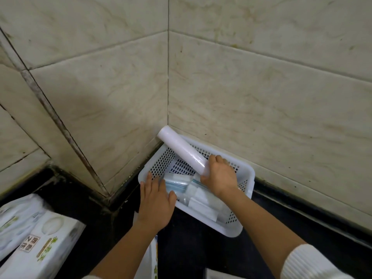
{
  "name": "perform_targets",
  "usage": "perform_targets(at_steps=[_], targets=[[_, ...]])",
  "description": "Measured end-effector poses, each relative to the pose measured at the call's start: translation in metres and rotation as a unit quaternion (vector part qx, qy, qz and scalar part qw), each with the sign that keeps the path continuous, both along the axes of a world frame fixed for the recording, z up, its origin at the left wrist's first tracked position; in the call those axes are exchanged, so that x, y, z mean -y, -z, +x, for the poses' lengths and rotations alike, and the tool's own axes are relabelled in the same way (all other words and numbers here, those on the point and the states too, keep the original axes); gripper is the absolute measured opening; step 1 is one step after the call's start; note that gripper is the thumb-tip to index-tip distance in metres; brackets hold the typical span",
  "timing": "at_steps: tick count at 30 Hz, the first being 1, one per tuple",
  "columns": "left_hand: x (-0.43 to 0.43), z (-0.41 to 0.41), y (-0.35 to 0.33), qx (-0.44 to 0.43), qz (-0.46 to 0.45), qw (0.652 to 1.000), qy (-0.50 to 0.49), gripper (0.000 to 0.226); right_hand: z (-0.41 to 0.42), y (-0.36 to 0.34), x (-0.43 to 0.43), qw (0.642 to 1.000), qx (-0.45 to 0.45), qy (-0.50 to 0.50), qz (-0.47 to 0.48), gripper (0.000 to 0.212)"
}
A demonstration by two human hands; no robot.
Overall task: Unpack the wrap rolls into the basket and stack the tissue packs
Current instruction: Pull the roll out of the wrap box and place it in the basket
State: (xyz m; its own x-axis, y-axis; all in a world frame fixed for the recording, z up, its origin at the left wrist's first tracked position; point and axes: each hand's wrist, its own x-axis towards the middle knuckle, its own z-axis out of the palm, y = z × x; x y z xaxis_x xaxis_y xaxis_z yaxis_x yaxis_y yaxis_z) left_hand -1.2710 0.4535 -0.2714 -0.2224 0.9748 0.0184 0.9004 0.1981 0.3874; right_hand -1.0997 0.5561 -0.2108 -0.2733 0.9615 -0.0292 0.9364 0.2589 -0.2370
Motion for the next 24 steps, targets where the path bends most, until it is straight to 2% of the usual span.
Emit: perform_targets(at_steps=[6,11,16,20,24], targets=[[-0.001,0.000,0.000,0.001,-0.002,1.000,0.007,0.057,-0.001,0.013,0.013,0.999,0.005,-0.045,0.009,0.051],[-0.001,-0.002,0.001,-0.004,-0.018,1.000,0.012,0.059,-0.001,0.011,0.009,0.998,-0.006,-0.048,-0.033,0.050],[-0.004,-0.003,0.002,-0.006,-0.037,0.999,0.016,0.061,0.001,0.014,0.013,0.998,-0.031,-0.020,-0.050,0.060],[-0.003,-0.010,-0.005,0.058,-0.050,0.996,0.036,0.062,-0.007,-0.003,0.016,0.997,-0.060,-0.009,-0.057,0.063],[0.009,-0.030,-0.023,0.123,0.025,0.992,0.000,0.054,-0.026,-0.027,0.026,0.994,-0.101,-0.030,-0.042,0.058]])
